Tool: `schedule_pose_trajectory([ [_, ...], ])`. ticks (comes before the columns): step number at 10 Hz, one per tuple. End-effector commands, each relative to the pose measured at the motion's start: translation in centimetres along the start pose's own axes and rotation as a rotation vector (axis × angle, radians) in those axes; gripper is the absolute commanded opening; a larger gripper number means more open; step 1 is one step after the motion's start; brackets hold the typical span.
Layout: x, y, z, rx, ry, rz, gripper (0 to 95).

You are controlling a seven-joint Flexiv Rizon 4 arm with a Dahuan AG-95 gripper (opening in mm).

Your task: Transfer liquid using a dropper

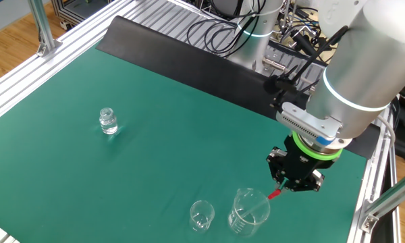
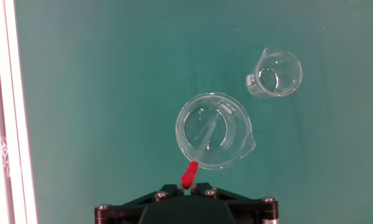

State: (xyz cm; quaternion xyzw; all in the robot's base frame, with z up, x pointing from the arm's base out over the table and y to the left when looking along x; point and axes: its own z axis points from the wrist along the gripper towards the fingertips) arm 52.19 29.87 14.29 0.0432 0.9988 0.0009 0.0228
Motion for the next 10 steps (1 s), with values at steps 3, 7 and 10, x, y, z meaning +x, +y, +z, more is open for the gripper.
schedule_pose_trajectory([
  [3, -0.35, -0.06, 0.07, 0.006, 0.001, 0.005, 38.0],
  [7, -0.64, -0.08, 0.05, 0.005, 0.003, 0.004, 38.0],
  [10, -0.64, -0.07, 0.06, 0.000, 0.004, 0.003, 19.0],
])
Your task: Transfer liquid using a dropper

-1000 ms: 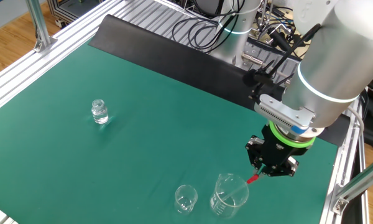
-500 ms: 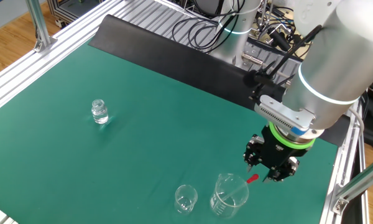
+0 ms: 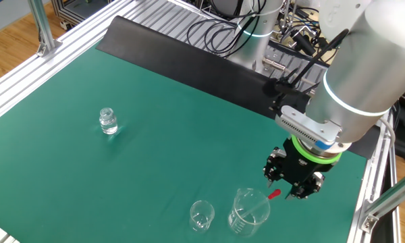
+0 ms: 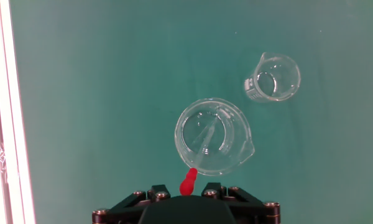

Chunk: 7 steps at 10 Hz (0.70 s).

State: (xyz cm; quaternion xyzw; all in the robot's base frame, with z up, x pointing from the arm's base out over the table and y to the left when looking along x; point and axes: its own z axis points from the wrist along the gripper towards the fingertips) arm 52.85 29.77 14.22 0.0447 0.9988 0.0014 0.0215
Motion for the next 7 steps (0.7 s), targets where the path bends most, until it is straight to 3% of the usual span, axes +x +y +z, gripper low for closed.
schedule_pose_trajectory([
  [1, 0.03, -0.03, -0.04, -0.001, 0.002, -0.002, 19.0],
  [5, 0.03, -0.03, -0.04, 0.000, 0.000, 0.002, 19.0],
  [6, 0.03, -0.03, -0.04, 0.000, 0.000, 0.002, 0.0],
  [7, 0.03, -0.03, -0.05, -0.001, 0.000, 0.002, 0.0],
])
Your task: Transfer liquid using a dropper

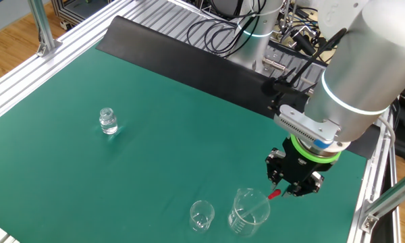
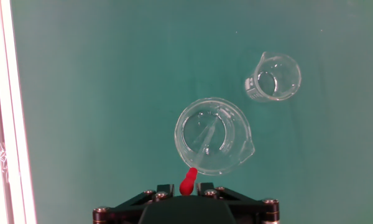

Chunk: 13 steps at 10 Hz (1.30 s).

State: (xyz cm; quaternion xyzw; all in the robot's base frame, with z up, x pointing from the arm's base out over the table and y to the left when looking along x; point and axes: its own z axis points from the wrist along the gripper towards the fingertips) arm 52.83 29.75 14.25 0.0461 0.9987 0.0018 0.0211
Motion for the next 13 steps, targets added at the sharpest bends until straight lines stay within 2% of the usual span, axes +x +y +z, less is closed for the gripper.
schedule_pose_trajectory([
  [1, 0.0, 0.0, 0.0, -0.001, 0.000, 0.000, 0.0],
  [6, 0.0, 0.0, -0.3, 0.003, 0.001, 0.004, 0.0],
  [9, 0.0, -0.8, -2.0, 0.007, 0.020, -0.013, 0.0],
  [13, -0.1, -3.4, -4.6, 0.004, 0.045, -0.054, 0.0],
])
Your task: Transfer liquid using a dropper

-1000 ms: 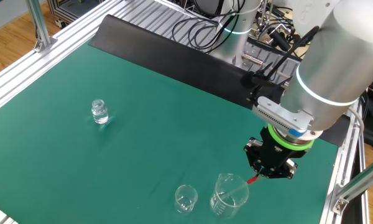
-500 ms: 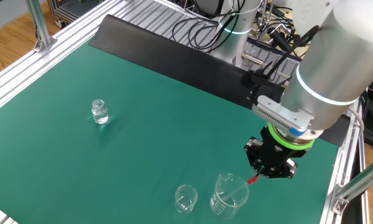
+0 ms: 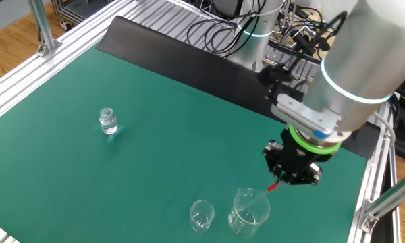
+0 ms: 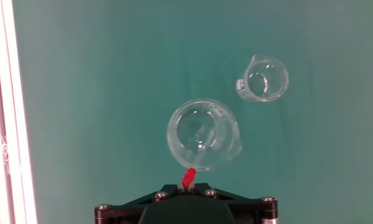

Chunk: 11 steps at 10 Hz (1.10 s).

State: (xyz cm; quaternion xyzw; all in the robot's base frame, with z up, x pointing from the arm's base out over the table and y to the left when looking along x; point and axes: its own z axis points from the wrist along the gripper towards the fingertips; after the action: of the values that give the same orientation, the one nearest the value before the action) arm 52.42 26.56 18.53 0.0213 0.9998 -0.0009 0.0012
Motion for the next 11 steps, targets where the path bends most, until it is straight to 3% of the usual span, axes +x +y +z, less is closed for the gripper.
schedule_pose_trajectory([
  [1, 0.2, -1.0, -1.5, -0.007, 0.020, -0.015, 0.0],
  [5, 0.2, -2.8, -5.1, -0.007, 0.054, -0.048, 0.0],
  [9, -1.0, -5.2, -8.4, -0.012, 0.121, -0.090, 0.0],
  [11, -0.8, -6.0, -9.4, -0.011, 0.127, -0.107, 0.0],
])
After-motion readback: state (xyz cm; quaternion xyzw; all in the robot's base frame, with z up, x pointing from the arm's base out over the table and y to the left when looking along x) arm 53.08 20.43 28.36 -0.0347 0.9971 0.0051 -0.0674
